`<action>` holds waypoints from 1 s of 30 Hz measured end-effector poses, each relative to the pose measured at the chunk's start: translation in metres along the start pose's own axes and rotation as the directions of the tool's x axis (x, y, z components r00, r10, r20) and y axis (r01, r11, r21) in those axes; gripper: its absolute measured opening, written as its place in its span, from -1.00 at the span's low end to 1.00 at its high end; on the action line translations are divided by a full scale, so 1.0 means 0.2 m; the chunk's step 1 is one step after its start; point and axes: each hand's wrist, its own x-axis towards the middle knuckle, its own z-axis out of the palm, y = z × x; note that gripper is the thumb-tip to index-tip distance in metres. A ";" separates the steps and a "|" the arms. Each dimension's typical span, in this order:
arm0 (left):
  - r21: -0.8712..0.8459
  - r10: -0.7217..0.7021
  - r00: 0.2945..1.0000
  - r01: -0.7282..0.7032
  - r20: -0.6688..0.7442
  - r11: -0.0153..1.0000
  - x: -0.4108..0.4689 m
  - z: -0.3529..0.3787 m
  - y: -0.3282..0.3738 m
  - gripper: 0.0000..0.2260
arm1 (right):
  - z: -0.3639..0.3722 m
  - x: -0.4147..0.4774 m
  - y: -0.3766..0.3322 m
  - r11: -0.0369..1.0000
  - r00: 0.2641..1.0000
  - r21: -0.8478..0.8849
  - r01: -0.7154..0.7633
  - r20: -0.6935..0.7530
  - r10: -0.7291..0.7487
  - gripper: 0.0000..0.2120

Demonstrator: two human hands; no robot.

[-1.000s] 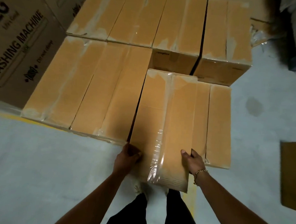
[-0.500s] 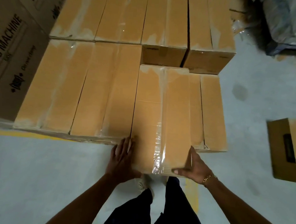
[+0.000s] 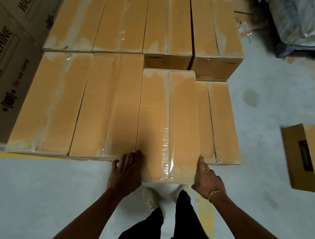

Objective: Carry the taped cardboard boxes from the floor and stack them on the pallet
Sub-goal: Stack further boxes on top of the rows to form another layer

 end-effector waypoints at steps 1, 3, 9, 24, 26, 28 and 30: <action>0.013 -0.016 1.000 0.016 -0.008 1.000 0.04 -0.02 0.00 0.16 | -0.03 0.03 -0.01 1.000 1.000 0.002 0.000 -0.005 0.000 0.24; 0.039 -0.050 0.999 0.050 -0.010 0.998 0.11 -0.05 -0.01 0.13 | -0.08 0.11 -0.03 1.000 1.000 0.004 -0.002 -0.008 0.002 0.26; 0.100 -0.155 0.984 0.146 0.087 0.984 0.27 -0.12 -0.02 0.07 | -0.21 0.26 -0.05 1.000 1.000 -0.029 -0.002 -0.031 0.001 0.28; 0.048 -0.184 0.978 0.181 0.093 0.982 0.39 -0.13 -0.05 0.02 | -0.28 0.36 -0.07 0.999 0.999 -0.040 -0.012 -0.030 0.011 0.23; 0.057 -0.182 0.980 0.177 0.085 0.983 0.39 -0.15 -0.04 0.01 | -0.28 0.36 -0.07 0.999 1.000 -0.041 -0.007 -0.025 0.006 0.26; 0.068 -0.176 0.980 0.170 0.088 0.983 0.39 -0.17 -0.04 -0.01 | -0.30 0.35 -0.06 0.999 1.000 -0.052 0.002 -0.015 -0.003 0.26; 0.074 -0.168 0.979 0.160 0.116 0.984 0.38 -0.19 -0.04 -0.04 | -0.31 0.33 -0.05 0.999 1.000 -0.054 0.005 0.000 -0.005 0.26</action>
